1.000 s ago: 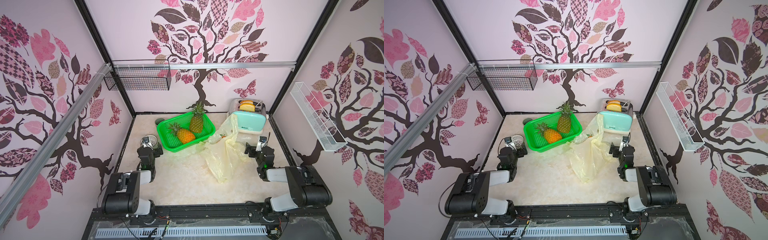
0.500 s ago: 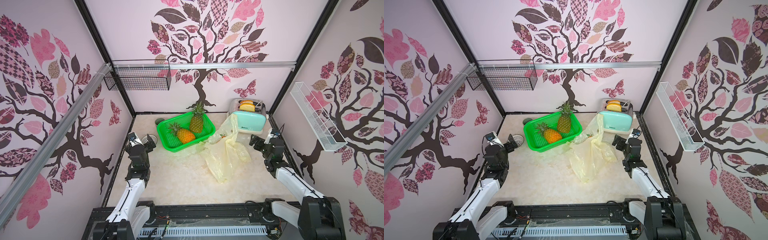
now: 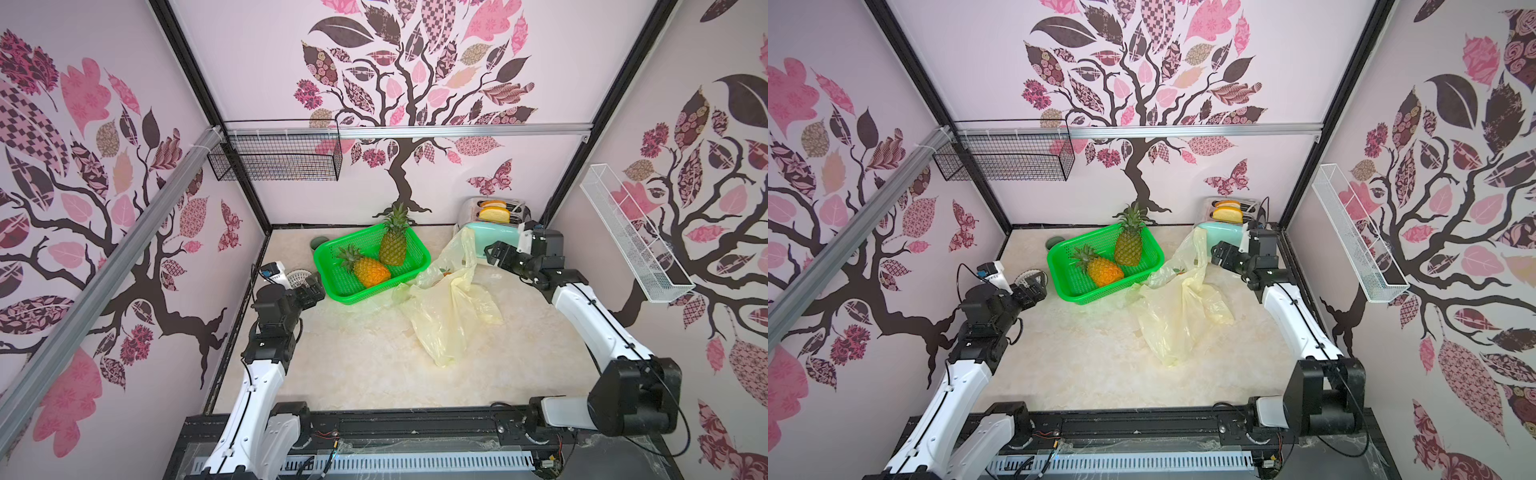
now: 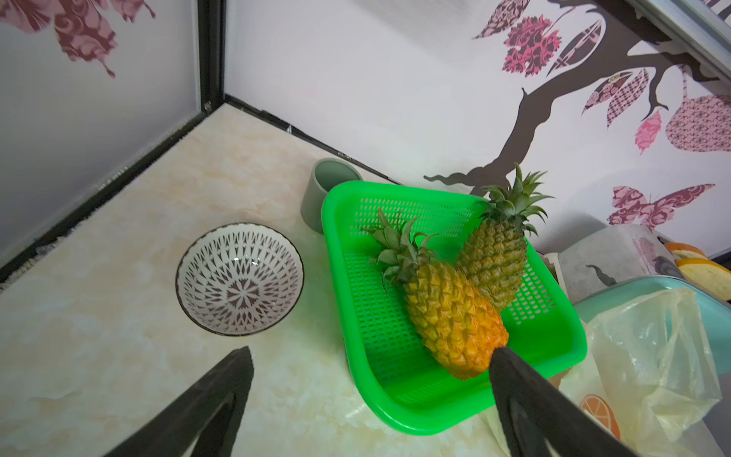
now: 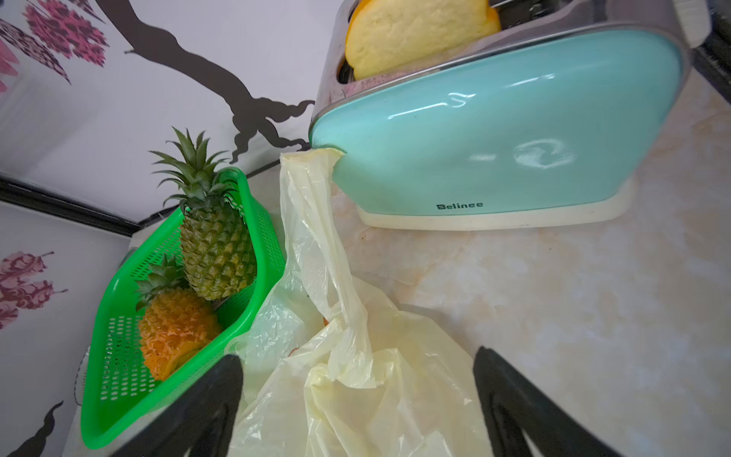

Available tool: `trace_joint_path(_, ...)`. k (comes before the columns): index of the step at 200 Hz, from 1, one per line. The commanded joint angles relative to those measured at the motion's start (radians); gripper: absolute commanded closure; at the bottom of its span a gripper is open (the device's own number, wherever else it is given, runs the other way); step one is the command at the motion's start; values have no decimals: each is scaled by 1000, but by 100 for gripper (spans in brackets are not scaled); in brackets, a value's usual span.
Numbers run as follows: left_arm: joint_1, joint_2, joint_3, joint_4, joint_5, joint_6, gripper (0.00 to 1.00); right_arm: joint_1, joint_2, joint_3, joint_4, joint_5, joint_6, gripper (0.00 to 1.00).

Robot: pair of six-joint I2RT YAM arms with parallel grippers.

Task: Place the pineapple into a plastic bag & tie a knot
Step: Pick up the plastic bag at the center of the board.

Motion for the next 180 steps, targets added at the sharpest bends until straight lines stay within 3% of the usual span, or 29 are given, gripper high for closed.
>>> trace_joint_path(1,-1,-7,-9,-45,62,-54,2,47,92,107,-116,41,-62,9)
trace_joint_path(56,-2,-50,-34,-66,82,-76,2,81,325,302,-177,46,-90,21)
trace_joint_path(125,-1,-35,-38,-77,185,-162,3,104,404,319,-154,39,-88,42)
trace_joint_path(180,-3,-13,-36,-92,240,-204,3,104,404,318,-144,13,-89,75)
